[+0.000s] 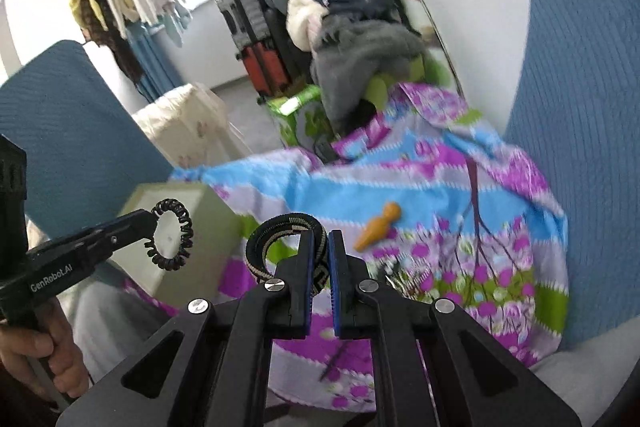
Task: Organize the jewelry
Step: 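Carry the bangle into the white box with the right tool while the left tool drops the hair tie there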
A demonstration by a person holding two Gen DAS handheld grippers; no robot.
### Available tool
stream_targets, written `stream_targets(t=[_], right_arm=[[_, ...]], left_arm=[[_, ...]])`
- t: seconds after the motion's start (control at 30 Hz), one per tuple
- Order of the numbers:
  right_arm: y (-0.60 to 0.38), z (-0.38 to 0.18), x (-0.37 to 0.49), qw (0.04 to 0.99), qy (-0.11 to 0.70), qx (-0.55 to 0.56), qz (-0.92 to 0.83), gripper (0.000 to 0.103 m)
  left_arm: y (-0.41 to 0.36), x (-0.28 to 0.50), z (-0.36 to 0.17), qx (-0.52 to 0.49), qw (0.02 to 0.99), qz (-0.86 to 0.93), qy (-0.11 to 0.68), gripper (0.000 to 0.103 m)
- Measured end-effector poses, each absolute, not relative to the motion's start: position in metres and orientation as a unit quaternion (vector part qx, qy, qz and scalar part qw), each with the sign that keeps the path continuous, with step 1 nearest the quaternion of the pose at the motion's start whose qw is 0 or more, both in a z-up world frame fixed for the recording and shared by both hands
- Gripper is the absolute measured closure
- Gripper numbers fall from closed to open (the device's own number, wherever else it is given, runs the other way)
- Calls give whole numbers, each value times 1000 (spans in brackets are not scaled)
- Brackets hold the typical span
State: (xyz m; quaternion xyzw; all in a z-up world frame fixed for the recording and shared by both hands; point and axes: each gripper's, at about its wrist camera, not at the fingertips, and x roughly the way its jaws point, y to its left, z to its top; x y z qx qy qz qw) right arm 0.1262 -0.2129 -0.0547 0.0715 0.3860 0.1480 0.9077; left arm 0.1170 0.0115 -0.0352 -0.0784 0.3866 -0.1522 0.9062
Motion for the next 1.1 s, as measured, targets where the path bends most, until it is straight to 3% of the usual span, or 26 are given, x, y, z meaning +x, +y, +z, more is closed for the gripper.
stream_targets(t=[0.5,1.1], right_arm=[[-146,21,125,932,304,32,194,98],[-47,-4,153,899,344,-2,271,98]], left_arm=[[69,107,20,-82,934,-112,329,95],[150,111,-9,-120,928,-35,350,95]])
